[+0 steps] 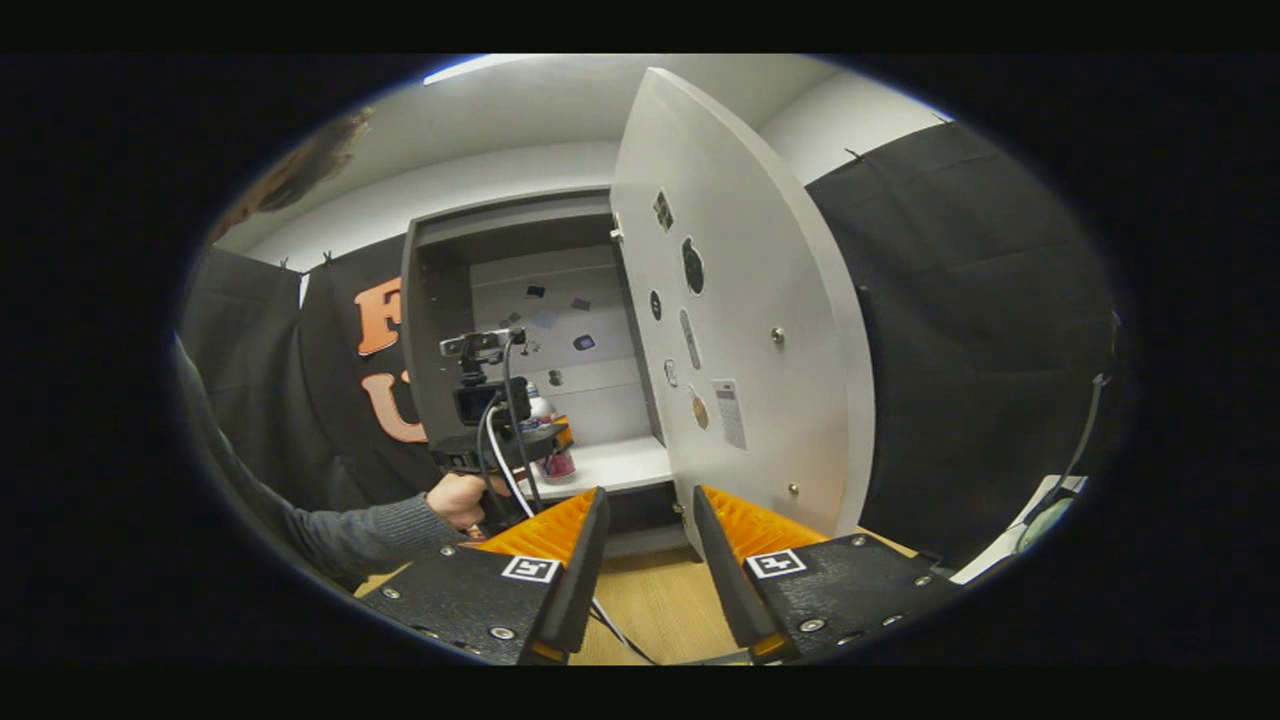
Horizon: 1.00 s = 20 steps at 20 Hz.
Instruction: Open the cabinet door with the right hand, grasp the bottle in the cabinet with the left hand and place it on the coaster, then close the cabinet door with the right hand.
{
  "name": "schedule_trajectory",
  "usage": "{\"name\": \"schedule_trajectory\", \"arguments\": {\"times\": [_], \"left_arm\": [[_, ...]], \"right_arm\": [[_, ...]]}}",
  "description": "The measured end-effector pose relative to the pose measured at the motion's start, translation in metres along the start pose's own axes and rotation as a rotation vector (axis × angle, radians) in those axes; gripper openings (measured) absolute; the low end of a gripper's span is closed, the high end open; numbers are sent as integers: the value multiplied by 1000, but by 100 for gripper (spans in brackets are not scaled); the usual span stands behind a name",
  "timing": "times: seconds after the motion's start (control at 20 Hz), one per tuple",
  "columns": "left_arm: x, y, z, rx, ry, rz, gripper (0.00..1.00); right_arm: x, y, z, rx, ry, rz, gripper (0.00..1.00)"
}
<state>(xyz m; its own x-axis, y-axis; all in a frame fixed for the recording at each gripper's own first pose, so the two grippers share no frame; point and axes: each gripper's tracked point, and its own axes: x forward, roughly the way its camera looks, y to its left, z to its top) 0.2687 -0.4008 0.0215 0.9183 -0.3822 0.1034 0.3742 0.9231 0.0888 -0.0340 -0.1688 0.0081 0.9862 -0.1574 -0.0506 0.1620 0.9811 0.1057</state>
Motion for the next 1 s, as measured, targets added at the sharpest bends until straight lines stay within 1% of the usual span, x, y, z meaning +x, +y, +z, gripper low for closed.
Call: {"name": "schedule_trajectory", "arguments": {"times": [0.1,0.25,0.45,0.5,0.75,0.85,1.0], "left_arm": [[-32,6,8,20,-19,17,87],[-90,16,10,62,-48,55,86],[-173,31,-16,86,-24,94,84],[-193,37,-26,83,-14,106,87],[-273,69,-111,100,88,176,86],[-293,76,-156,102,142,186,86],[-314,89,-215,74,194,205,86]], "right_arm": [[-12,3,-2,0,2,27,54],[-31,6,-13,16,29,66,54],[-67,13,-33,38,68,115,54],[-74,15,-37,36,81,129,53],[-104,25,-75,48,184,170,54],[-110,28,-89,37,220,181,54],[-109,29,-114,35,289,182,54]]}}
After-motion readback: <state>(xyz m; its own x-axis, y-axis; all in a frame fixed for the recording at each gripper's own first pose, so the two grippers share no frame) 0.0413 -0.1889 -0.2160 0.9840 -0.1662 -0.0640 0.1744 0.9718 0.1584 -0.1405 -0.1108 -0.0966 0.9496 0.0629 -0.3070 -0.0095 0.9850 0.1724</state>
